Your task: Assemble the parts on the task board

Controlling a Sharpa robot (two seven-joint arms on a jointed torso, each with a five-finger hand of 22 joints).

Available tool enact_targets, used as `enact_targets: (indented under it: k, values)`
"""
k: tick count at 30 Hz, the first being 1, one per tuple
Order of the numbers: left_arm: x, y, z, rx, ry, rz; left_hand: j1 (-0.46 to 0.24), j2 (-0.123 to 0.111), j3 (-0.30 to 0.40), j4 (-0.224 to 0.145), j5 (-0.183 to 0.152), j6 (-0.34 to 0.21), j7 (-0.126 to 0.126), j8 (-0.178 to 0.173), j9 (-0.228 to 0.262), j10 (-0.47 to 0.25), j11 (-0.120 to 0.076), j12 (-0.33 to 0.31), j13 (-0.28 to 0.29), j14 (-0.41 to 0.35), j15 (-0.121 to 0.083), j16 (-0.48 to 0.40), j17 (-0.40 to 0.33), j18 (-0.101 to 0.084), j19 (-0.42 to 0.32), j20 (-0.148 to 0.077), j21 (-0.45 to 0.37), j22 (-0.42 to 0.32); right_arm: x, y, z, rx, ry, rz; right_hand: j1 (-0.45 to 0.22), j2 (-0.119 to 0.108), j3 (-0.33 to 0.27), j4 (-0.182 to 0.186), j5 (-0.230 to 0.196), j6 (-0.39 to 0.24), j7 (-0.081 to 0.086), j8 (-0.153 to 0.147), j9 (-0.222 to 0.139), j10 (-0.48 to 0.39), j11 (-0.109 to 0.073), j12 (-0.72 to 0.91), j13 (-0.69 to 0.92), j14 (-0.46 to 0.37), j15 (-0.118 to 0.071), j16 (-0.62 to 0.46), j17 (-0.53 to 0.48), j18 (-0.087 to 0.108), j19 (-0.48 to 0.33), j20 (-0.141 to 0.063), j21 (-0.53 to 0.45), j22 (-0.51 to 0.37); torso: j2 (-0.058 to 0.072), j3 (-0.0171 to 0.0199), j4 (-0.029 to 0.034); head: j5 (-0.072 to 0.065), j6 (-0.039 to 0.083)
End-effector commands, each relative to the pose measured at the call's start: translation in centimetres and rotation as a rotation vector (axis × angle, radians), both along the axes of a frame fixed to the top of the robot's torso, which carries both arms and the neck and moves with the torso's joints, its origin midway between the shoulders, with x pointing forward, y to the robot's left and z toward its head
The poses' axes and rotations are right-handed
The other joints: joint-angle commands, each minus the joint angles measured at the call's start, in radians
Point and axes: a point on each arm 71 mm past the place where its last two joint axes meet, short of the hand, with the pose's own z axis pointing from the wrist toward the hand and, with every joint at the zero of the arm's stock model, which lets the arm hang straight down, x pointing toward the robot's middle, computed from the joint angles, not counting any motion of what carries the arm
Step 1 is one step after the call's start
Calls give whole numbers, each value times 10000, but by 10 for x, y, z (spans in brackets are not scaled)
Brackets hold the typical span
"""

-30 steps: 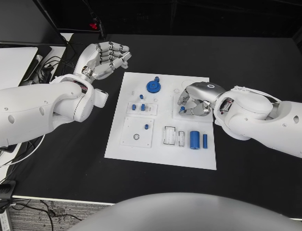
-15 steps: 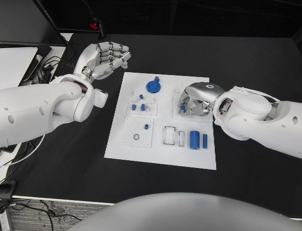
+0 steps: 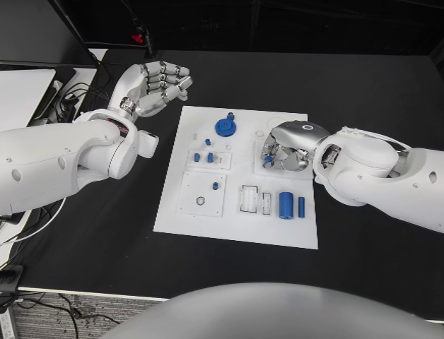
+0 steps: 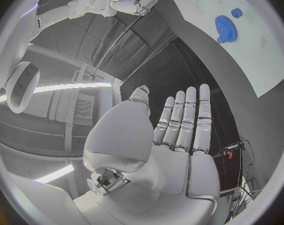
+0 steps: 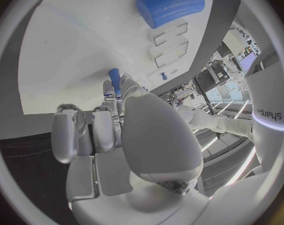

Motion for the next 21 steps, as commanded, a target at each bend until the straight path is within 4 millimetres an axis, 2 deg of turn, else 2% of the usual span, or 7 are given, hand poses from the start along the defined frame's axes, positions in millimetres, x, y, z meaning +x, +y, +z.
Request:
enact_targets:
  k: [1, 12, 18, 21]
  values:
    - [0, 0, 1, -41, -43, -20, 89, 22, -79, 3, 69, -36, 528, 67, -12, -78, -6, 56, -14, 44, -16, 50, -10, 97, 81, 4, 66, -9, -1, 1, 2, -190, -245, 71, 108, 60, 76, -2, 11, 198, -78, 116, 81, 167, -56, -43, -1, 324, -126, 35, 13, 45, 299, -115, 5, 1840, 0, 0, -1, -2, 0]
    - [0, 1, 1, -41, -36, -11, 89, 22, -79, 3, 69, -36, 528, 67, -12, -78, -6, 56, -14, 44, -16, 50, -10, 97, 81, 4, 66, -9, -4, -1, 9, 343, -978, 166, 156, 37, 116, -3, 13, 282, -116, 124, 86, 248, -89, -141, -10, 331, -164, 37, 25, 50, 292, -168, -23, 1825, -2, -1, -5, -8, 0]
    - [0, 1, 0, -39, -23, -4, 106, 37, -90, 2, 78, -44, 527, 80, -13, -84, -7, 73, -15, 38, -16, 65, -18, 96, 82, 2, 68, -12, -11, -4, 16, 708, -1298, 309, 165, 17, 125, 0, 12, 285, -112, 113, 82, 249, -87, -186, -14, 333, -169, 40, 34, 48, 296, -179, -20, 1826, -2, 3, -6, 3, 0]
    - [0, 1, 0, -37, -16, 1, 106, 37, -90, 2, 78, -44, 527, 80, -13, -84, -7, 73, -15, 38, -16, 65, -18, 96, 82, 2, 68, -12, -16, -6, 20, 869, -1437, 400, 144, 12, 129, 25, 11, 288, -108, 104, 78, 259, -82, -218, -14, 337, -169, 45, 47, 43, 304, -185, -6, 1833, -9, -7, 5, -18, 0]
